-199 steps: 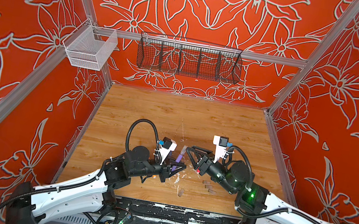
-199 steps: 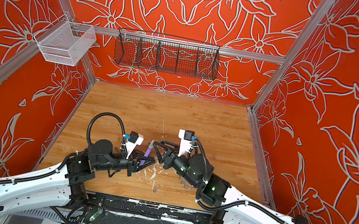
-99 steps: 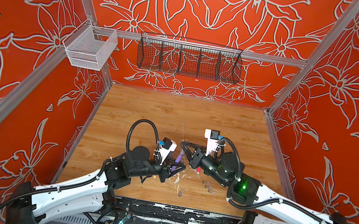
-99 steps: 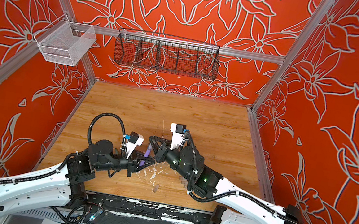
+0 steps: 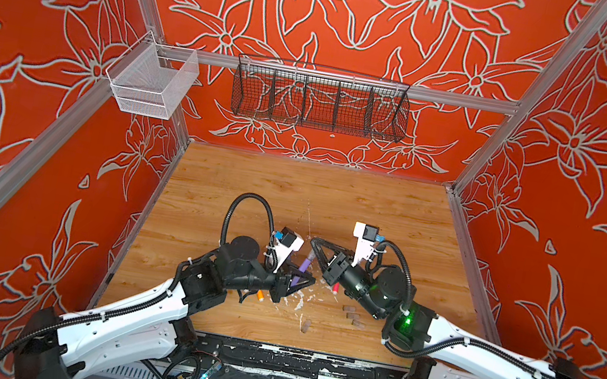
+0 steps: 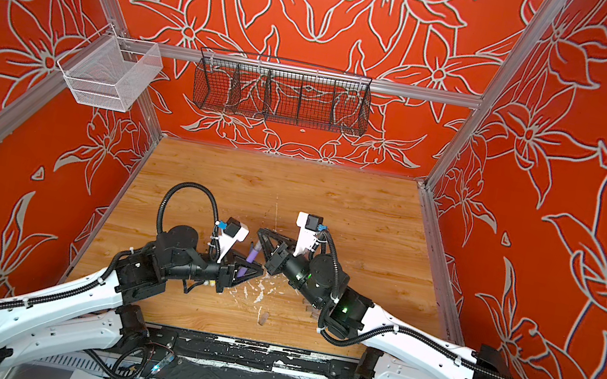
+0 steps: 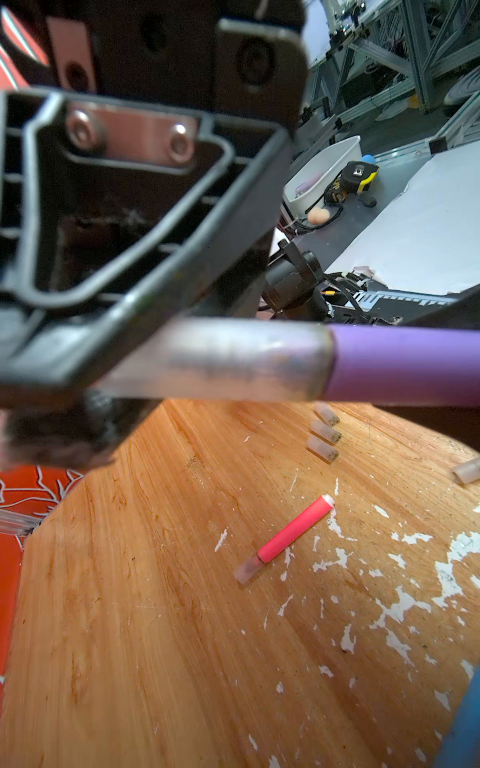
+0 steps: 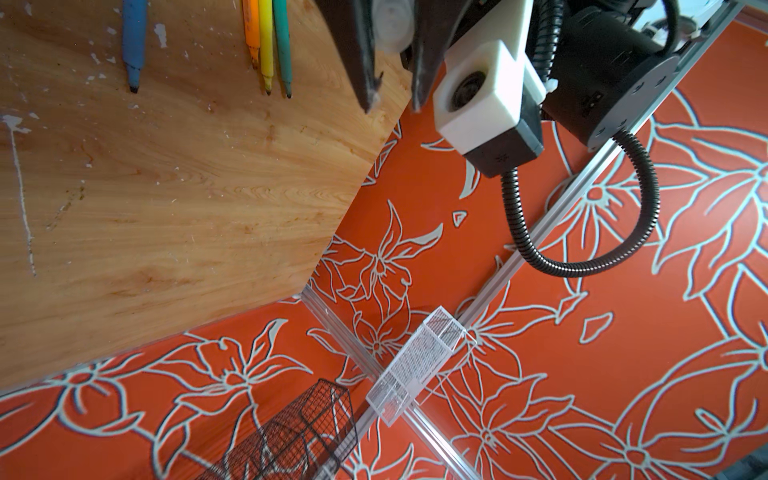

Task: Insert the pens into the pen caps
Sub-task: 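Push the cap down onto the purple marker tip with the right gripper, then lay the capped purple marker on the table with the left gripper while the right withdraws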

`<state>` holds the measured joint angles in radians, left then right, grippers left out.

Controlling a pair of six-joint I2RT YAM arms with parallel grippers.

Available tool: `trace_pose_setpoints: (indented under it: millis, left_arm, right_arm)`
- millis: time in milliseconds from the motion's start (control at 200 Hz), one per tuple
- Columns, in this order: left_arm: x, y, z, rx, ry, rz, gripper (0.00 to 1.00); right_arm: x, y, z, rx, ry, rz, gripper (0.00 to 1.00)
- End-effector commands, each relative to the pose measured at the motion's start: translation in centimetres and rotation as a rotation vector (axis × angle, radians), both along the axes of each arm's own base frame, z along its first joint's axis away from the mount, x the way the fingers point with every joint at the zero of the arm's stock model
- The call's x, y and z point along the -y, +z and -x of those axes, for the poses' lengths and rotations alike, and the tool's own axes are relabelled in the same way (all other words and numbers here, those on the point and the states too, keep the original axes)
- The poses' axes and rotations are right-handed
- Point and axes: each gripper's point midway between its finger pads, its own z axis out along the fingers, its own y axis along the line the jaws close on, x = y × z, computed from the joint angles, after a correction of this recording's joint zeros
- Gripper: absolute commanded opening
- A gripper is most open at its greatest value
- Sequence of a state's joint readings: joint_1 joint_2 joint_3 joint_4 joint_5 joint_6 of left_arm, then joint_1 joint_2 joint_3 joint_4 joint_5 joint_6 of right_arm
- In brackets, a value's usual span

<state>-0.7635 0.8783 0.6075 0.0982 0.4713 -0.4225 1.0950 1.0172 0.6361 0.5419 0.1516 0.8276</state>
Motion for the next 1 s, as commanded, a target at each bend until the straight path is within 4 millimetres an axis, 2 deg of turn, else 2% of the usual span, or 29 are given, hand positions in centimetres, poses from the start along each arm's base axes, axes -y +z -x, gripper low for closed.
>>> trace_pose_setpoints:
  millis: [0, 140, 150, 180, 340, 435, 586, 736, 896, 996]
  left_arm:
    - [-1.1, 9.1, -5.0, 0.143, 0.176, 0.222, 0.0]
    - [-1.2, 10.1, -7.0, 0.166, 0.245, 0.204, 0.0]
    - [-0.9, 9.4, -7.5, 0.151, 0.25, 0.188, 0.0]
    - [-0.8, 9.4, -8.1, 0.149, 0.26, 0.182, 0.0]
    - [-0.6, 10.7, -9.3, 0.163, 0.256, 0.205, 0.0]
    - [-1.3, 11.7, -10.0, 0.158, 0.244, 0.256, 0.0]
    - [-2.7, 12.0, -11.2, 0.161, 0.289, 0.244, 0.0]
    - [-3.6, 13.4, -11.2, 0.188, 0.255, 0.301, 0.0]
    - [-4.3, 13.7, -11.6, 0.209, 0.283, 0.273, 0.0]
    - [-5.0, 12.6, -12.4, 0.197, 0.354, 0.219, 0.0]
  right_arm:
    - [-3.3, -6.0, 6.1, -0.079, 0.288, 0.152, 0.0]
    - [-3.9, -7.1, 6.9, -0.087, 0.304, 0.168, 0.0]
    - [-4.0, -7.2, 6.9, -0.089, 0.302, 0.169, 0.0]
    - [-4.1, -7.5, 7.0, -0.093, 0.306, 0.17, 0.0]
    - [-5.0, -8.1, 7.8, -0.097, 0.338, 0.154, 0.0]
    - [-5.7, -7.6, 8.8, -0.073, 0.388, 0.132, 0.0]
    - [-6.2, -6.6, 10.2, -0.017, 0.453, 0.103, 0.0]
    - [-6.4, -6.3, 11.0, 0.005, 0.498, 0.083, 0.0]
    - [-5.7, -6.2, 10.9, 0.024, 0.48, 0.079, 0.0]
    - [-4.8, -7.2, 9.2, -0.017, 0.379, 0.136, 0.0]
